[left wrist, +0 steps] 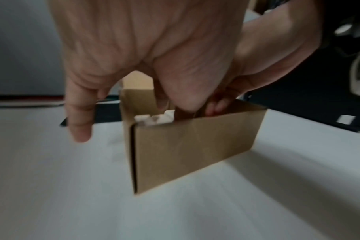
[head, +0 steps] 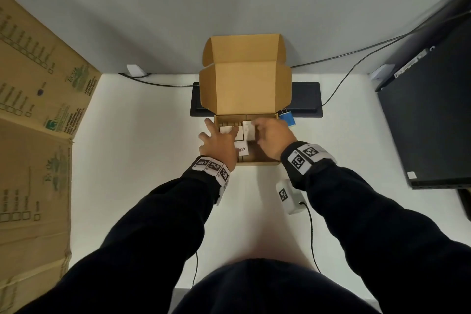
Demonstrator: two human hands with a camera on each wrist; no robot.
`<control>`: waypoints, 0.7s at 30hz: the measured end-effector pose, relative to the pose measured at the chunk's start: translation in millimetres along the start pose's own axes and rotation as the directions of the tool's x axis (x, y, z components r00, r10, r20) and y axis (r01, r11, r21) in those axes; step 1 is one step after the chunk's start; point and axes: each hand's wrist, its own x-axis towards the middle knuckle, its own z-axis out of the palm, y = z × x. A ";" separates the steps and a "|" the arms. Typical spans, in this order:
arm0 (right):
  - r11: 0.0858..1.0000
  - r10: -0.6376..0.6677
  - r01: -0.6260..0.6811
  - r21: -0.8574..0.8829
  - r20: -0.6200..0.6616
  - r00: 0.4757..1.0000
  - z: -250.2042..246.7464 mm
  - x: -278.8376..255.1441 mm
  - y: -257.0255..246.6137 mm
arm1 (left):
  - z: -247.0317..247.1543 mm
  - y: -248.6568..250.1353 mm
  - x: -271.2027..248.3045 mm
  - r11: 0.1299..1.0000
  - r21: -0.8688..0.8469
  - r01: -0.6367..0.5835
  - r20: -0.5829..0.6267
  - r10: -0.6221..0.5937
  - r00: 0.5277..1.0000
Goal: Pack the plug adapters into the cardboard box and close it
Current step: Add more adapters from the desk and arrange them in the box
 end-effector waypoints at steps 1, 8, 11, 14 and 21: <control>0.993 0.024 -0.012 0.116 -0.105 0.994 -3.6 -4.9 5.3 | -3.3 3.1 -2.7 0.999 0.048 0.001 -0.021 0.000 1.000; 0.972 0.207 -0.129 0.195 -0.463 0.862 -20.0 -17.6 56.2 | -20.6 22.5 4.0 0.968 0.191 -0.162 -0.104 0.184 0.977; 0.969 0.244 -0.240 0.053 -0.302 0.922 -17.1 -14.0 77.0 | -17.4 24.5 9.1 0.947 0.173 -0.273 -0.038 0.283 0.958; 0.975 0.201 -0.214 -0.065 -0.159 0.966 -15.5 -13.0 82.6 | -14.4 22.4 11.6 0.931 0.229 -0.284 -0.003 0.293 0.956; 0.971 0.093 -0.094 -0.218 -0.012 0.996 -14.7 2.2 78.4 | -15.3 8.2 16.3 0.910 0.267 -0.319 0.079 0.309 0.948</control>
